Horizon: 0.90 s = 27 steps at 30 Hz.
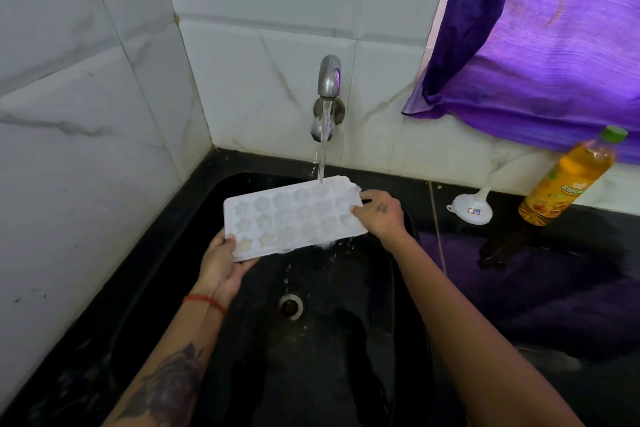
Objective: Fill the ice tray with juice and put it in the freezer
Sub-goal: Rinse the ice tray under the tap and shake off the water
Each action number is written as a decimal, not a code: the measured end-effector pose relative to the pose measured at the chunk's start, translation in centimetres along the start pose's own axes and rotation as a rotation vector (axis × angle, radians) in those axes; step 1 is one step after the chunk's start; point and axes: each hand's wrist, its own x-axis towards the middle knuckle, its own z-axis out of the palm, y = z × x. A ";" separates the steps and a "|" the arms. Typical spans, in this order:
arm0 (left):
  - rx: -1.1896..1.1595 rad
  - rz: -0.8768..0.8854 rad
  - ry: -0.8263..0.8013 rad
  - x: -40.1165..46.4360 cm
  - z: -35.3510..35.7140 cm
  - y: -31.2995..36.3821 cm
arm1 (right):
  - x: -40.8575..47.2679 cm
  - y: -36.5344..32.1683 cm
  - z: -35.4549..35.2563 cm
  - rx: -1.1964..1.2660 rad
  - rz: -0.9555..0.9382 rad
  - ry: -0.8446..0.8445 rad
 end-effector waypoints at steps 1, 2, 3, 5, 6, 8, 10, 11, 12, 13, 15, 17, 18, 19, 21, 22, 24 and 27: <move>-0.007 -0.024 -0.005 0.0 0.9 -0.7 | 0.2 0.2 -0.7 -0.044 0.024 0.041; -0.010 -0.049 -0.010 -0.1 1.8 -1.4 | 0.4 0.4 -1.3 -0.070 0.049 0.091; -0.015 -0.075 -0.015 -0.2 2.6 -2.0 | 0.6 0.6 -1.8 -0.085 0.058 0.149; -0.011 -0.110 -0.014 -0.2 4.1 -3.0 | 1.2 0.3 -2.5 -0.058 0.016 0.230; -0.001 -0.117 -0.012 -0.2 4.6 -3.4 | 1.5 -0.2 -2.6 -0.013 -0.014 0.230; 0.020 -0.131 -0.014 -0.2 5.5 -4.1 | 2.5 -1.5 -2.2 0.089 -0.035 0.152; 0.039 -0.149 -0.011 -0.2 6.0 -4.8 | 3.9 -3.2 -1.4 0.207 0.020 0.034; 0.046 -0.156 -0.008 -0.2 6.2 -5.0 | 4.6 -4.1 -0.9 0.288 0.056 -0.027; 0.049 -0.161 -0.005 -0.2 6.4 -5.2 | 5.3 -5.1 -0.4 0.383 0.092 -0.085; 0.048 -0.163 -0.004 -0.2 6.5 -5.3 | 6.0 -6.1 0.1 0.486 0.124 -0.131; 0.045 -0.162 -0.010 0.1 6.5 -5.3 | 7.5 -8.3 0.9 0.659 0.157 -0.185; 0.047 -0.153 -0.016 0.4 6.2 -5.1 | 8.9 -10.2 1.6 0.727 0.173 -0.194; 0.050 -0.144 -0.021 0.5 6.1 -5.0 | 9.6 -10.8 1.9 0.711 0.184 -0.182; 0.051 -0.136 -0.027 0.7 6.0 -5.0 | 10.3 -11.2 2.3 0.678 0.198 -0.155; 0.058 -0.116 -0.034 0.8 5.9 -5.1 | 11.4 -11.2 2.8 0.619 0.208 -0.082; 0.064 -0.110 -0.034 0.7 5.8 -5.1 | 11.8 -11.1 2.9 0.610 0.204 -0.060; 0.076 -0.108 -0.028 0.7 5.5 -5.0 | 12.1 -10.7 3.0 0.685 0.188 -0.081; 0.099 -0.100 -0.008 0.8 4.8 -4.9 | 11.8 -10.8 2.3 0.892 0.253 -0.185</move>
